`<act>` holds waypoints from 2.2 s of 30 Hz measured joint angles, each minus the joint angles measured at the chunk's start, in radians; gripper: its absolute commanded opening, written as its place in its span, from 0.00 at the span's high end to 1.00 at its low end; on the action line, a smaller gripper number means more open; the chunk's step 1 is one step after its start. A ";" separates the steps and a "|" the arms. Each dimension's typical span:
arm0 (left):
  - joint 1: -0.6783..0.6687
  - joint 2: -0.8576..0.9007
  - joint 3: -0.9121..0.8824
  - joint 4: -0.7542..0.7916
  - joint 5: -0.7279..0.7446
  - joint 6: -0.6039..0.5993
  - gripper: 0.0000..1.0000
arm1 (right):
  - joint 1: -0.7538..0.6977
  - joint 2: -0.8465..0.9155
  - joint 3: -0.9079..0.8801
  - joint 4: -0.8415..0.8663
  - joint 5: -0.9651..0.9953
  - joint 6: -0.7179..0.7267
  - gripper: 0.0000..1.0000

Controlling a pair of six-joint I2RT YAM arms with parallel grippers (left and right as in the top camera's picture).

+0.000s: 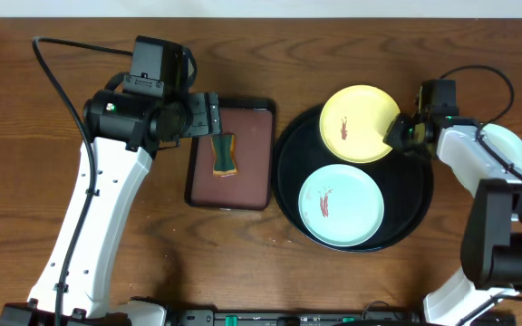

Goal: Clean dirty plates on tray and stack at the side
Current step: 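Drag the yellow plate toward the top of the black tray and tilt it, then reach the left gripper down and grasp the green sponge on the brown tray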

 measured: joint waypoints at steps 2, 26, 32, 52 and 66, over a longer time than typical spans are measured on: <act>0.000 0.000 0.000 0.000 0.000 0.000 0.15 | 0.000 0.005 0.000 -0.001 0.000 -0.027 0.83; 0.000 0.000 -0.002 -0.008 0.103 -0.009 0.15 | -0.061 0.106 0.217 -0.137 -0.074 -0.520 0.83; 0.000 0.002 -0.048 0.000 0.106 -0.009 0.15 | -0.061 0.135 0.217 -0.109 -0.131 -0.516 0.90; 0.000 0.096 -0.068 0.013 0.106 -0.009 0.16 | -0.062 0.170 0.220 -0.129 -0.158 -0.462 0.99; -0.001 0.494 -0.068 0.108 0.100 -0.013 0.54 | -0.061 0.123 0.221 -0.211 -0.116 -0.438 0.99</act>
